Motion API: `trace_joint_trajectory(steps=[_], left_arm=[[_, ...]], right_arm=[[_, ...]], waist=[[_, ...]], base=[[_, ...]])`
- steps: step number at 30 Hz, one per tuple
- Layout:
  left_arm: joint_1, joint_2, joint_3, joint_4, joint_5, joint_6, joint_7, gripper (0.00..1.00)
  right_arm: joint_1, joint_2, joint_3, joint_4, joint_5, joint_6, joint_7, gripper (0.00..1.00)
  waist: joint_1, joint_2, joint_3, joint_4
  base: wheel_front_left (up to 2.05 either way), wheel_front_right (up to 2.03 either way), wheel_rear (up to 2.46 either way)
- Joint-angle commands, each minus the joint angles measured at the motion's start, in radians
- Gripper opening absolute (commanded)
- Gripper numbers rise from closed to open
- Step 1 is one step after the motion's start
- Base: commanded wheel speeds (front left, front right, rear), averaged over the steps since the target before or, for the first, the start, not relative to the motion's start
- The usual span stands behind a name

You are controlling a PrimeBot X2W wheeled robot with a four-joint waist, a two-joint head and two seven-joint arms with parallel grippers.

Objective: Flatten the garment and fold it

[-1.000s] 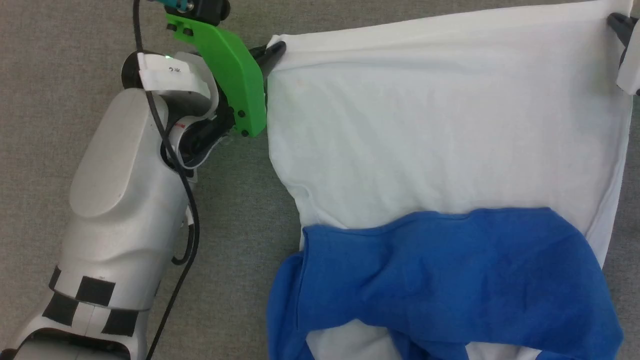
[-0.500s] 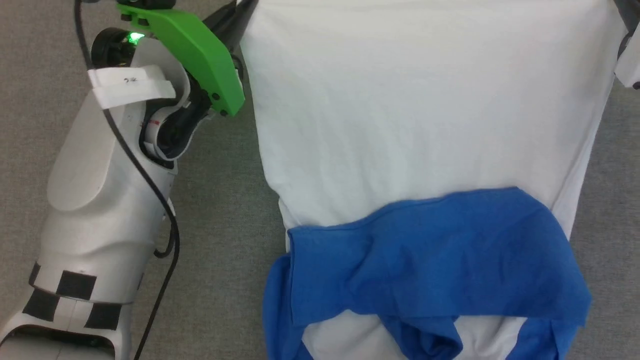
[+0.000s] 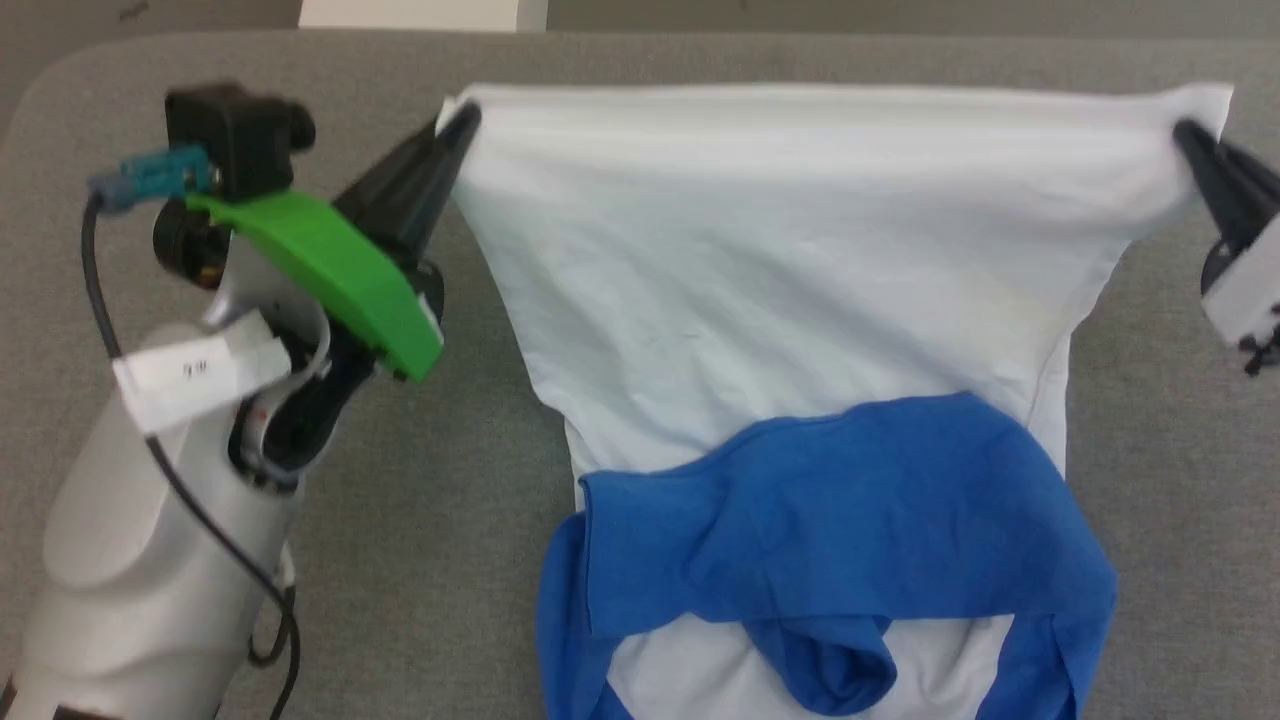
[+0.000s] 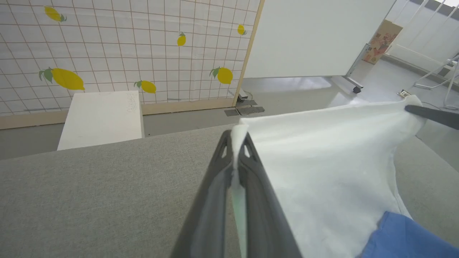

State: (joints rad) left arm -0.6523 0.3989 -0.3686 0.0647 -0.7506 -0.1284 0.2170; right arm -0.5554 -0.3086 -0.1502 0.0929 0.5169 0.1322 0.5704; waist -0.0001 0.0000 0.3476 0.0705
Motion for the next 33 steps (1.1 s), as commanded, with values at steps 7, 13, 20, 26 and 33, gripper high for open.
trace_joint_trajectory(steps=[7, 13, 20, 26, 33], left_arm=[[0.248, 0.083, 0.006, -0.19, -0.023, 0.041, 0.009, 0.0], [0.467, 0.143, 0.015, -0.326, -0.045, 0.103, 0.037, 0.0], [0.681, 0.143, 0.0, -0.39, -0.074, 0.154, 0.018, 0.0], [0.77, 0.124, -0.046, -0.367, -0.082, 0.153, 0.006, 0.0], [0.854, 0.127, -0.078, -0.366, -0.14, 0.159, 0.054, 0.0]], right_arm=[[0.234, 0.037, -0.019, -0.168, 0.081, -0.002, 0.011, 0.0], [0.413, 0.068, -0.012, -0.282, 0.131, -0.002, 0.041, 0.0], [0.606, 0.073, 0.015, -0.343, 0.206, -0.002, 0.076, 0.0], [0.737, 0.034, 0.073, -0.348, 0.257, -0.002, 0.124, 0.0], [0.842, -0.001, 0.09, -0.31, 0.299, -0.002, 0.169, 0.0]], waist=[[0.0001, 0.0, -0.139, -0.009], [0.0001, 0.0, -0.2, -0.025], [0.0001, 0.0, -0.234, -0.028], [0.0001, 0.0, -0.244, -0.022], [0.0001, 0.0, -0.25, -0.011]], base=[[0.0, 0.0, 0.0], [0.0, 0.0, 0.0], [0.0, 0.0, 0.0], [0.0, 0.0, 0.0], [0.0, 0.0, 0.0]])
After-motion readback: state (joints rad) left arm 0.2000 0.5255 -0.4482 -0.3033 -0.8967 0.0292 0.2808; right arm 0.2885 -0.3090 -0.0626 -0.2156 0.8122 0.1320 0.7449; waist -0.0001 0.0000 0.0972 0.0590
